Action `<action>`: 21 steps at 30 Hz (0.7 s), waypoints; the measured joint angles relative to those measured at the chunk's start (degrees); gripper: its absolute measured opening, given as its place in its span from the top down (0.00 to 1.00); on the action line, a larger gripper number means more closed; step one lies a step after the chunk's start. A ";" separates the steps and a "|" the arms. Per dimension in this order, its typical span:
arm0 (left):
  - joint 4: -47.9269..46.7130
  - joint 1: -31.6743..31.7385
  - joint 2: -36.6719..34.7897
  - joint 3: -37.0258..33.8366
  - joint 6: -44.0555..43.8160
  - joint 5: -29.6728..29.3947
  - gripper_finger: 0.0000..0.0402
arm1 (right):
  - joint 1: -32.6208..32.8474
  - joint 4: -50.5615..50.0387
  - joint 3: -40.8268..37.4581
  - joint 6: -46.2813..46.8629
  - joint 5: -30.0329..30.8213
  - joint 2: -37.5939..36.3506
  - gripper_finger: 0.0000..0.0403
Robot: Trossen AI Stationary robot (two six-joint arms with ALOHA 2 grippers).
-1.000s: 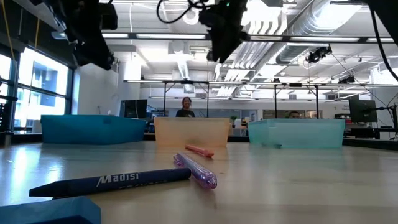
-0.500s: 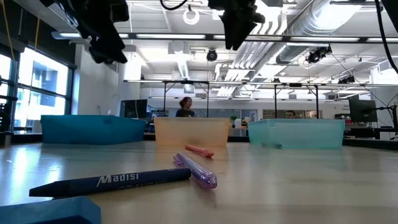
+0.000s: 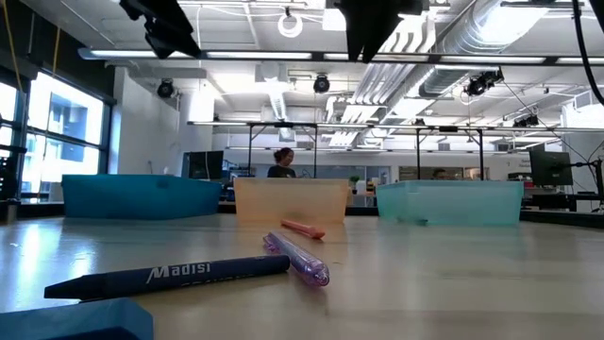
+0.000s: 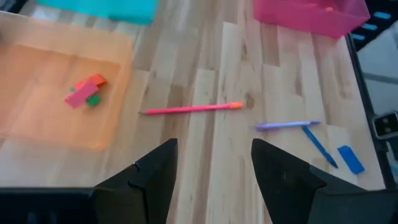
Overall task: Sort crayons/erasers/pens/pencils in bins
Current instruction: Put the pink colored pencil into the pink bin
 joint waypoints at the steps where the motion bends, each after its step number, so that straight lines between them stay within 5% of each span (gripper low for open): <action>1: -0.09 -0.52 0.00 0.00 0.19 0.00 0.51 | 0.67 -0.35 0.00 1.52 0.14 0.16 0.66; 9: -0.28 -5.61 0.33 0.00 0.85 -0.17 0.51 | 5.04 -3.41 0.00 9.27 1.39 2.14 0.66; 21: 3.86 -11.61 5.29 0.00 4.28 -0.30 0.51 | 5.66 -3.24 0.00 4.32 3.94 2.00 0.66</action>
